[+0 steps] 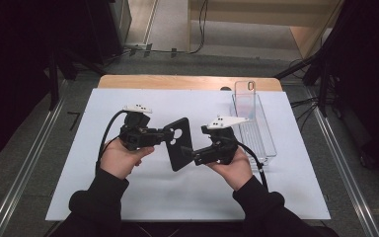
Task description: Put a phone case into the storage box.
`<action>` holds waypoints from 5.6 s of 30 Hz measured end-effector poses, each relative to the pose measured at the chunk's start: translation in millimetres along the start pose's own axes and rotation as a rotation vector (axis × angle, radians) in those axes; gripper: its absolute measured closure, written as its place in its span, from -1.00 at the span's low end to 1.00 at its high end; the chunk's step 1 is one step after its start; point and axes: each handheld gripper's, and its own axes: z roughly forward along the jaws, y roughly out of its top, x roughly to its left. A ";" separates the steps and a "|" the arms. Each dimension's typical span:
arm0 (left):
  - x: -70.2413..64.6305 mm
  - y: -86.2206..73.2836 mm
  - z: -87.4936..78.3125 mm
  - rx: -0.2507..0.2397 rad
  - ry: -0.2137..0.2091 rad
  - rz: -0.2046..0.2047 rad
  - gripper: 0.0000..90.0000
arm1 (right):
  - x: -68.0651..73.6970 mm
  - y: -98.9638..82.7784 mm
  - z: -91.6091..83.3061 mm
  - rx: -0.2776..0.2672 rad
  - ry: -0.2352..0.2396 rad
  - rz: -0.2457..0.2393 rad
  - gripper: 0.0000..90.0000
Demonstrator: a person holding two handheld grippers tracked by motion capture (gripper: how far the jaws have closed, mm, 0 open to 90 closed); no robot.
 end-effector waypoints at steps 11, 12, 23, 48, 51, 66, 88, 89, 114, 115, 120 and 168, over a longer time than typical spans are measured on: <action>-8.9 0.0 4.8 0.009 -0.007 -0.006 0.70 | 9.4 -9.3 13.6 -0.016 -0.067 0.050 -1.00; -9.9 0.1 5.5 0.007 -0.008 -0.005 0.70 | 10.6 -9.6 15.0 -0.013 -0.073 0.048 -1.00; -20.9 -0.9 13.7 0.002 -0.035 -0.025 0.70 | 12.9 -11.5 25.8 -0.007 -0.114 0.065 -1.00; -13.5 1.2 -2.9 -0.026 -0.055 -0.050 0.18 | 3.8 -12.2 22.6 -0.004 -0.101 0.051 -0.68; -9.9 0.2 -6.1 -0.021 -0.054 -0.047 0.07 | -1.7 -12.1 20.8 0.000 -0.117 0.064 -0.69; 9.0 -24.6 4.1 0.011 -0.079 0.042 -0.25 | -19.9 -10.8 9.8 -0.005 -0.133 0.086 -0.69; 33.8 -88.1 10.5 0.074 -0.034 0.073 -0.25 | -30.9 -5.2 -4.5 0.014 -0.095 0.088 -0.69; 34.3 -90.5 10.2 0.072 -0.033 0.072 -0.25 | -31.3 -4.5 -5.5 0.013 -0.095 0.090 -0.69; 43.8 -110.7 -2.4 0.063 -0.019 0.017 -0.25 | -65.2 30.9 -60.5 -0.054 -0.123 0.112 -0.69; 43.8 -111.4 -3.0 0.062 -0.018 0.014 -0.25 | -67.6 32.0 -62.6 -0.059 -0.129 0.113 -0.69; 44.5 -113.7 -5.5 0.057 -0.011 0.010 -0.25 | -80.7 35.9 -73.5 -0.079 -0.157 0.141 -0.69; 47.0 -117.9 -8.3 0.054 0.005 0.000 -0.25 | -201.9 28.8 -50.0 -0.052 -0.443 0.308 -0.69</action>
